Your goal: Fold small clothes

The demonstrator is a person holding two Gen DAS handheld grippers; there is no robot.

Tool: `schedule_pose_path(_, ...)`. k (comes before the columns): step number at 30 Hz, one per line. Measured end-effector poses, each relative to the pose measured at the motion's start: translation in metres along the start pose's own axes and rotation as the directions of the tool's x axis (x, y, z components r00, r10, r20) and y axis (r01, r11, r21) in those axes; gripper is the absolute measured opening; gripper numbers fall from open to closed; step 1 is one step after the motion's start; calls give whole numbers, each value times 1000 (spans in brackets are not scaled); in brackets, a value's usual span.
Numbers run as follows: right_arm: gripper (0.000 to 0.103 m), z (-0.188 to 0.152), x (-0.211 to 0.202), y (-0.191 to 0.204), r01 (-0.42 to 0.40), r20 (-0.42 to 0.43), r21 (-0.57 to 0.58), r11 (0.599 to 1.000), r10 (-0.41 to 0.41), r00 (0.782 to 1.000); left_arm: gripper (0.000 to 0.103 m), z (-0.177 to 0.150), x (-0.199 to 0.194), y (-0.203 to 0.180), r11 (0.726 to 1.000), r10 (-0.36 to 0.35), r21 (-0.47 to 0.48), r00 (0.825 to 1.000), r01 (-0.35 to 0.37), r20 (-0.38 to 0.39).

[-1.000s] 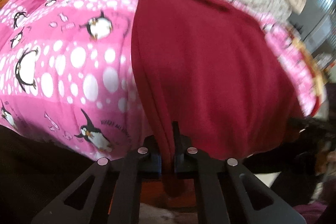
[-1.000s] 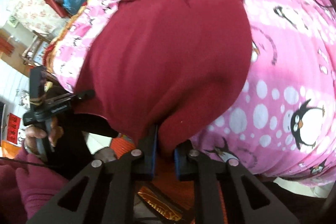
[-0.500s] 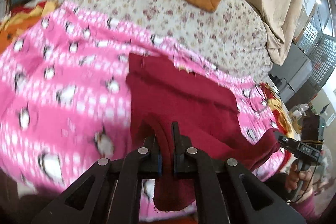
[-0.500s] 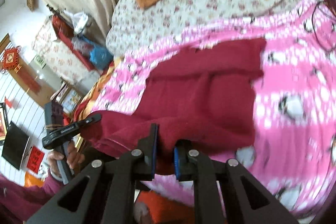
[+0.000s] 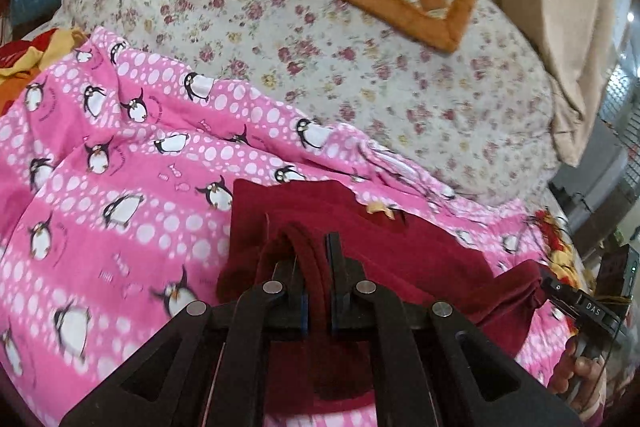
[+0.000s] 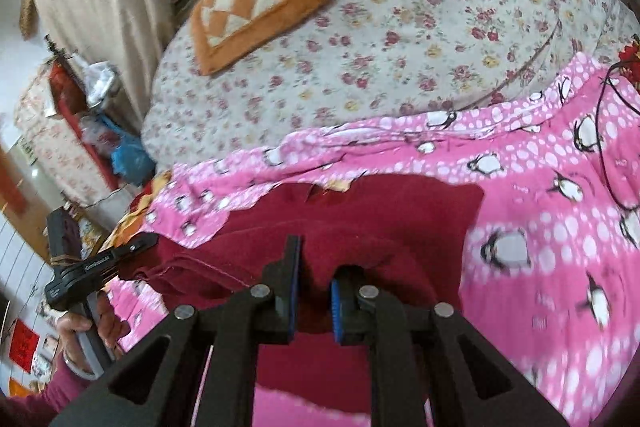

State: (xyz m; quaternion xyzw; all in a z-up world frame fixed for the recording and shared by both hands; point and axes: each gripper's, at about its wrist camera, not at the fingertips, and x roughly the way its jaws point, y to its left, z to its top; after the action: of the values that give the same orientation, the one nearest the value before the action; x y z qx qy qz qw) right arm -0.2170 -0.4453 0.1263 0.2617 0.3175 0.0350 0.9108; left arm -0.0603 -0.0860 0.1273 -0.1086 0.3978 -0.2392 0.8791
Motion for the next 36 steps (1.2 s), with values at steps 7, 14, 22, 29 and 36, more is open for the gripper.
schedule_pose_path(7,12,21,60,-38,40,-35,57,998,-38,999,0,16,59,17,999,19,-46,997,-22,-75)
schedule_pose_path(14,17,31,95,-66,53,-1,110,993,-53,999,6,25,93,21,996,-31,-82,994,22,-102)
schedule_pose_path(22,56,42,84,-74,39,-6,137,990,-39,999,32,32,83,24,990,-80,-122,992,69,-94)
schedule_pose_path(29,71,44,63,-34,87,81,-54,995,-83,993,62,35,72,25,994,-12,-108,1000,10,-14)
schedule_pose_path(36,71,20,137,-67,380,-161,-71,922,-386,908,63,35,69,32,990,7,-139,1000,-8,-6)
